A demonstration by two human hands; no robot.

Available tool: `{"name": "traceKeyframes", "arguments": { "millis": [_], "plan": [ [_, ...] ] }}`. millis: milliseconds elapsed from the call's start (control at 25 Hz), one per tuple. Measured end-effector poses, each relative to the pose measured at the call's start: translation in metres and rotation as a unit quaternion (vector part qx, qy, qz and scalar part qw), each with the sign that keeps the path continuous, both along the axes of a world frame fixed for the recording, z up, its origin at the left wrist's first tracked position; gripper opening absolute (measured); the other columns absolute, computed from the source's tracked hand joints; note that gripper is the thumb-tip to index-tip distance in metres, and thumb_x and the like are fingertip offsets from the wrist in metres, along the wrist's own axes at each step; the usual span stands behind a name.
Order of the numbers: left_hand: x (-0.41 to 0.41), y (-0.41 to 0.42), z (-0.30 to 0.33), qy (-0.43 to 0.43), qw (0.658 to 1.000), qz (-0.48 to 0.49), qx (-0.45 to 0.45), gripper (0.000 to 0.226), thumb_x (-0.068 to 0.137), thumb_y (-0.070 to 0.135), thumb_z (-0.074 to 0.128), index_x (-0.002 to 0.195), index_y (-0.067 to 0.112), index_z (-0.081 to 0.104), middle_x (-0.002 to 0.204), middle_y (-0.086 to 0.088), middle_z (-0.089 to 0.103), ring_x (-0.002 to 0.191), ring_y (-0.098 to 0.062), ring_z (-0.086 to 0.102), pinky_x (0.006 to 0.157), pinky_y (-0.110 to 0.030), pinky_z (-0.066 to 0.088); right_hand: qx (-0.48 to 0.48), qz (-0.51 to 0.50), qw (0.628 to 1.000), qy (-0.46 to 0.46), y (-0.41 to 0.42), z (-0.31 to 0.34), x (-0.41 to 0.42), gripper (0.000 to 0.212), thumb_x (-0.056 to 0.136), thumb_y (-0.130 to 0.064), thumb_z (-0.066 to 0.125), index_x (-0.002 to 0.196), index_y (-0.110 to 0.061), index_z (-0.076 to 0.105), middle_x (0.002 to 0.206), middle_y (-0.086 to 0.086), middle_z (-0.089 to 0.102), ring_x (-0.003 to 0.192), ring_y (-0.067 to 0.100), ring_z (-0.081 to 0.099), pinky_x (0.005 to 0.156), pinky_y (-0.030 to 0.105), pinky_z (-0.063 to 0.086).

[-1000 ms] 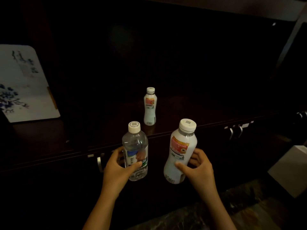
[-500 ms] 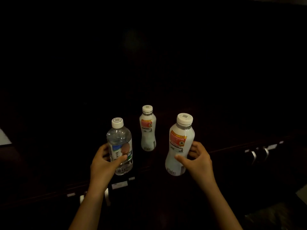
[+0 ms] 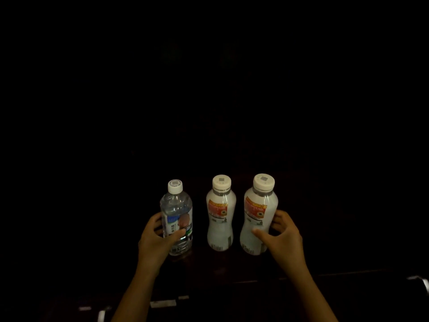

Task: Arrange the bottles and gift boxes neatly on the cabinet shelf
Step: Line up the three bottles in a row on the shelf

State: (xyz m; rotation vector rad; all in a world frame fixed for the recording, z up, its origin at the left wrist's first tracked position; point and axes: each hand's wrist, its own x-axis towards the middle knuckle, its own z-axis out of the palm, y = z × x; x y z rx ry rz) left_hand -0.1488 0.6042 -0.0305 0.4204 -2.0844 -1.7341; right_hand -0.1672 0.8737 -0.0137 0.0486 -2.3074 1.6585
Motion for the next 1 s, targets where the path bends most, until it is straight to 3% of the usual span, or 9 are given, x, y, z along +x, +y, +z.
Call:
{"name": "traceKeyframes", "arguments": {
  "millis": [480, 720, 880, 1000],
  "plan": [
    [0.0, 0.0, -0.011, -0.009, 1.0, -0.001, -0.016, 0.07, 0.066, 0.011, 0.08, 0.127, 0.019, 0.048, 0.115, 0.003, 0.057, 0.103, -0.015, 0.055, 0.081, -0.028, 0.046, -0.021, 0.041, 0.999, -0.015, 0.002, -0.02, -0.016, 0.058, 0.063, -0.016, 0.08, 0.113, -0.024, 0.051, 0.104, -0.011, 0.057, 0.095, 0.0, 0.052, 0.071, 0.012, 0.039],
    [0.001, 0.0, -0.005, -0.015, 0.999, -0.015, -0.035, 0.067, 0.068, 0.013, 0.079, 0.126, 0.022, 0.049, 0.112, 0.007, 0.058, 0.094, 0.006, 0.052, 0.071, -0.012, 0.042, -0.009, 0.068, 0.997, -0.031, 0.006, -0.018, -0.021, 0.059, 0.066, -0.014, 0.078, 0.116, -0.023, 0.047, 0.11, -0.008, 0.055, 0.103, 0.011, 0.052, 0.073, 0.015, 0.042],
    [0.0, 0.003, -0.005, -0.019, 0.999, -0.027, -0.033, 0.064, 0.07, 0.014, 0.078, 0.128, 0.021, 0.05, 0.12, 0.003, 0.06, 0.107, -0.01, 0.055, 0.076, -0.014, 0.042, -0.021, 0.066, 0.997, -0.039, 0.005, -0.019, -0.02, 0.061, 0.068, -0.014, 0.076, 0.121, -0.022, 0.045, 0.117, -0.004, 0.053, 0.105, 0.011, 0.05, 0.074, 0.015, 0.041],
    [0.002, 0.003, -0.002, -0.023, 0.999, -0.027, -0.041, 0.065, 0.071, 0.015, 0.077, 0.129, 0.019, 0.049, 0.124, -0.002, 0.059, 0.11, -0.012, 0.054, 0.079, -0.016, 0.042, -0.025, 0.065, 0.997, -0.035, 0.004, -0.019, -0.019, 0.06, 0.07, -0.013, 0.075, 0.122, -0.021, 0.045, 0.119, -0.003, 0.053, 0.105, 0.011, 0.049, 0.075, 0.016, 0.041]
  ]
}}
